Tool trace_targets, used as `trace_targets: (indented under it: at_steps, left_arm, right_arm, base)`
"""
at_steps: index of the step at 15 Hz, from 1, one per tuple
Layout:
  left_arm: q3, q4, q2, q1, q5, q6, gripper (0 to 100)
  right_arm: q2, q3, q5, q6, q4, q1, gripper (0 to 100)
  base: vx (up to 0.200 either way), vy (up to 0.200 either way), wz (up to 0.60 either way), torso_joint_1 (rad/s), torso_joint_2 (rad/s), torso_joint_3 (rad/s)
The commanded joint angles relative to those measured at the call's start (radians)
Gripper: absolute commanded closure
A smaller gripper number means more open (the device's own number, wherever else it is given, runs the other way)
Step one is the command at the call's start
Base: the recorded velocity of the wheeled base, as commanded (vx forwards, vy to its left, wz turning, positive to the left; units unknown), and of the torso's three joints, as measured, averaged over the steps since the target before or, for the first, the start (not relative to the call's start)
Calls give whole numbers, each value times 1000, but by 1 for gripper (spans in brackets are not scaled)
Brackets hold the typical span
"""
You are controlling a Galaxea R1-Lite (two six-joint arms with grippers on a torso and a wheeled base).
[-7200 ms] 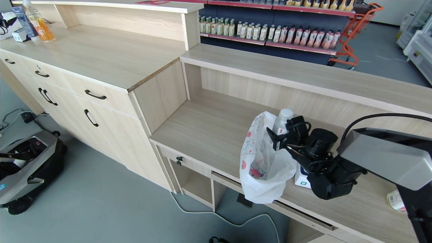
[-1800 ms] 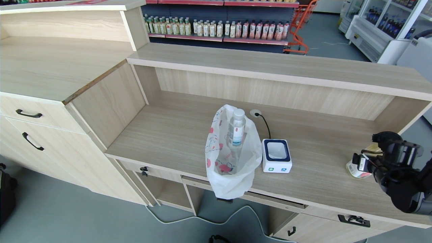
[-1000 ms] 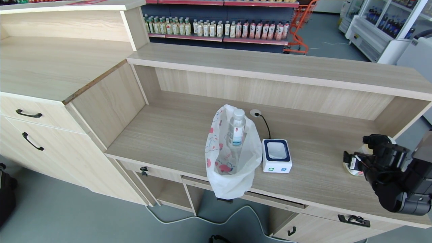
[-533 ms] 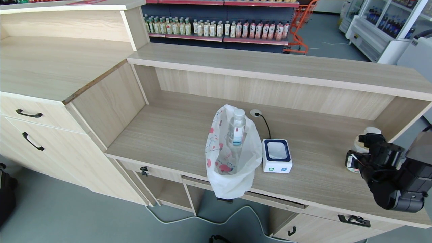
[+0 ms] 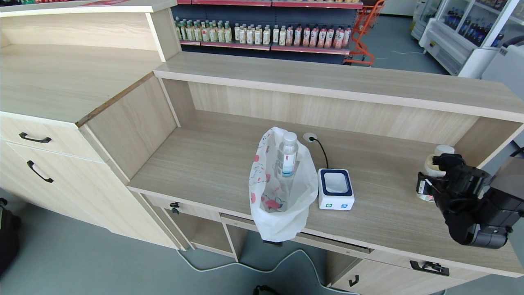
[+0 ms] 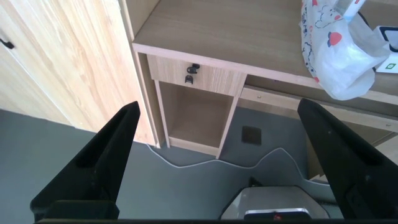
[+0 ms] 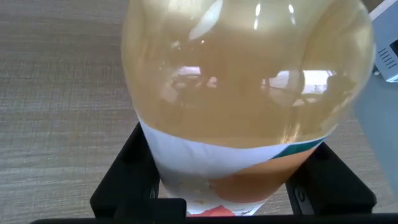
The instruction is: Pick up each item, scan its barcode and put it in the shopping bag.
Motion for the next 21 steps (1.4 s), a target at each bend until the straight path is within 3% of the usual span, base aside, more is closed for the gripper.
trace_targets:
  at_steps: [1, 5, 12, 13, 14, 17, 19, 21]
  left_arm:
    - [0, 0, 0, 0, 0, 0, 0]
    - [0, 0, 0, 0, 0, 0, 0]
    - [0, 0, 0, 0, 0, 0, 0]
    - [0, 0, 0, 0, 0, 0, 0]
    - [0, 0, 0, 0, 0, 0, 0]
    - [0, 0, 0, 0, 0, 0, 0]
    - [0, 0, 0, 0, 0, 0, 0]
    - [0, 0, 0, 0, 0, 0, 0]
  right_arm:
    - [-4, -2, 0, 1, -3, 0, 100]
    - [-21, -2, 17, 7, -3, 0, 100]
    - [-229, 39, 271, 94, 63, 12, 100]
    - [-300, 68, 363, 153, 79, 17, 100]
    - [-314, 76, 386, 162, 85, 17, 100]
    - [-689, 203, 833, 469, 272, 65, 100]
    - [-815, 212, 954, 549, 359, 115, 100]
    - [-903, 202, 1004, 637, 376, 259, 100]
  base:
    - [0, 0, 0, 0, 0, 0]
    - [0, 0, 0, 0, 0, 0]
    - [0, 0, 0, 0, 0, 0]
    - [0, 0, 0, 0, 0, 0]
    - [0, 0, 0, 0, 0, 0]
    - [0, 0, 0, 0, 0, 0]
    - [0, 0, 0, 0, 0, 0]
    - [0, 0, 0, 0, 0, 0]
